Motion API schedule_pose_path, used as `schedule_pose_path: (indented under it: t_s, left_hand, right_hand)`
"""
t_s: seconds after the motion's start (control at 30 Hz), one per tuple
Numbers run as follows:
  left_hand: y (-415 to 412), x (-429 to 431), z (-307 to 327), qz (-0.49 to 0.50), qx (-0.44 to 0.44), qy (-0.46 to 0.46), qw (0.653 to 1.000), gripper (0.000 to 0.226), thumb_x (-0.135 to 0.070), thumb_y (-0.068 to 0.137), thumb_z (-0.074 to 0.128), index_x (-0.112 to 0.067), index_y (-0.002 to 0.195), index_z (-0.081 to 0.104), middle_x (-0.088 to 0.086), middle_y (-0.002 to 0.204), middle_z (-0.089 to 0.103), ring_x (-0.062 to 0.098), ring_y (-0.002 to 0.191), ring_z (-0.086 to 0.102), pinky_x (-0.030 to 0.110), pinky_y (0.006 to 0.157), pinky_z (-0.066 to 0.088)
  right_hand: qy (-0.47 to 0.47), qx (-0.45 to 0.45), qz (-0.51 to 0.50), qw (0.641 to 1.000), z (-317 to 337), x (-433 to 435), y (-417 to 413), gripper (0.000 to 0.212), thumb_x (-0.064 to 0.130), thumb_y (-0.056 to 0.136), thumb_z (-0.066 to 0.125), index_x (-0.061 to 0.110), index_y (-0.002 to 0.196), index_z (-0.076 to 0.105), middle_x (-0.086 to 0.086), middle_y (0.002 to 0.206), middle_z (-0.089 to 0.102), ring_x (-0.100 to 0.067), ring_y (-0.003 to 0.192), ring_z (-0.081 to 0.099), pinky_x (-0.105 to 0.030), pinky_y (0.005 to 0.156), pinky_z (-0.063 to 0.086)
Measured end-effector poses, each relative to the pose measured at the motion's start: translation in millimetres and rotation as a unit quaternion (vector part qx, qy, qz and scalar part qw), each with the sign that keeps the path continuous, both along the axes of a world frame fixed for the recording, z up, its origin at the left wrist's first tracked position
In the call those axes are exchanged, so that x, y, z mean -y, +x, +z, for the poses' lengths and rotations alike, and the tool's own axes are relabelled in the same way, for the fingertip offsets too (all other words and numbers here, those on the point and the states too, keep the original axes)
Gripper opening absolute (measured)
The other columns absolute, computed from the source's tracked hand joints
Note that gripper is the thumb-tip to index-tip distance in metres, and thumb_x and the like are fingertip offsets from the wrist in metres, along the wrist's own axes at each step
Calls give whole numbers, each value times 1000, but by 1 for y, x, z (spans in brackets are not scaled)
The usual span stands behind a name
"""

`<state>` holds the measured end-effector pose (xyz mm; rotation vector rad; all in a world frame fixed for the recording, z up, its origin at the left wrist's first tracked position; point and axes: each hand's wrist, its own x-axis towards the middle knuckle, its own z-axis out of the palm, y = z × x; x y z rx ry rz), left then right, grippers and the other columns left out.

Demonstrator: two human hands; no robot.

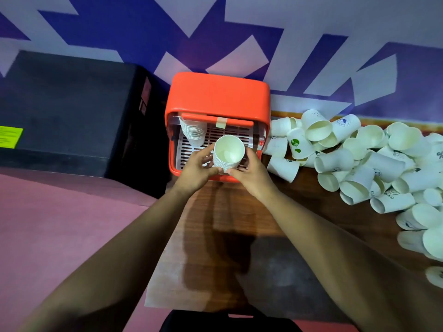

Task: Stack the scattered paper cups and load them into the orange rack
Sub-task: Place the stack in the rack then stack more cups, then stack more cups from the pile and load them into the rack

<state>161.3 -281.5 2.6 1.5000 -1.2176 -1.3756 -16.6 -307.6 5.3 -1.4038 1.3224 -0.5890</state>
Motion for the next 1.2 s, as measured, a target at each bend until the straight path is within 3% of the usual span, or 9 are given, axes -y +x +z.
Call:
schedule_pose_path:
  t_s: [0.13, 0.27, 0.37, 0.67, 0.77, 0.87, 1.0, 1.1, 1.2]
  left_hand:
    - [-1, 2, -8, 47, 16, 64, 997, 65, -7, 88, 74, -24, 146, 49, -6, 114, 61, -3, 102, 57, 8, 79, 47]
    - [3, 4, -20, 49, 35, 82, 995, 61, -20, 88, 76, -20, 144, 50, 4, 123, 64, 14, 111, 63, 21, 84, 53]
    - [2, 7, -23, 75, 43, 94, 992, 51, -25, 90, 74, -12, 136, 57, 3, 125, 67, 15, 110, 67, 35, 97, 54]
    - [-1, 31, -11, 86, 69, 53, 992, 38, -13, 96, 61, -17, 134, 59, -4, 114, 68, 5, 96, 65, 18, 78, 47]
    - [0, 34, -13, 72, 73, 35, 994, 42, -2, 95, 54, -21, 132, 58, -11, 106, 65, -11, 71, 59, 5, 65, 43]
    - [2, 38, -17, 57, 82, 31, 994, 42, -3, 93, 52, -18, 132, 58, -10, 109, 64, -12, 85, 60, 13, 74, 47]
    - [3, 41, -24, 46, 89, 26, 995, 49, -15, 87, 52, -19, 135, 55, -6, 131, 62, 3, 118, 57, 34, 110, 44]
    - [3, 42, -23, 53, 79, 46, 994, 47, -8, 93, 53, -19, 139, 52, -5, 136, 57, 5, 125, 52, 39, 114, 40]
    - [3, 38, -20, 63, 77, 61, 993, 46, -10, 96, 54, -18, 141, 51, -3, 137, 57, 10, 126, 53, 42, 103, 46]
  right_hand:
    - [0, -28, -5, 1000, -7, 5, 6, 75, 19, 80, 77, 25, 142, 37, 0, 136, 54, -6, 111, 61, -33, 98, 53]
    - [-6, -54, -7, 999, -15, 8, 8, 63, 18, 82, 77, 16, 136, 46, 2, 129, 57, 20, 93, 57, -8, 87, 49]
    - [0, -54, -24, 998, -21, 14, 15, 56, 22, 81, 78, 15, 130, 51, -1, 124, 63, -2, 101, 64, -24, 89, 55]
    - [-19, -113, -61, 992, -32, 47, 36, 37, 15, 85, 72, 8, 118, 58, 7, 99, 65, -5, 86, 60, 1, 65, 40]
    - [-24, -133, -66, 989, -34, 54, 42, 34, 21, 85, 72, 9, 114, 59, 2, 104, 69, -14, 94, 65, -15, 78, 49]
    - [-30, -139, -66, 988, -41, 62, 46, 32, 29, 84, 70, 12, 109, 60, -4, 109, 72, -24, 104, 67, -44, 90, 52]
    - [-35, -136, -70, 988, -38, 66, 51, 30, 28, 88, 68, 10, 110, 61, -8, 107, 72, -29, 102, 66, -45, 89, 52]
    - [-33, -145, -69, 986, -37, 67, 51, 31, 29, 91, 66, 8, 111, 60, -10, 110, 70, -30, 103, 64, -43, 89, 51]
    - [-28, -149, -60, 987, -37, 64, 46, 35, 31, 91, 65, 7, 116, 59, -10, 118, 68, -28, 112, 62, -41, 94, 49]
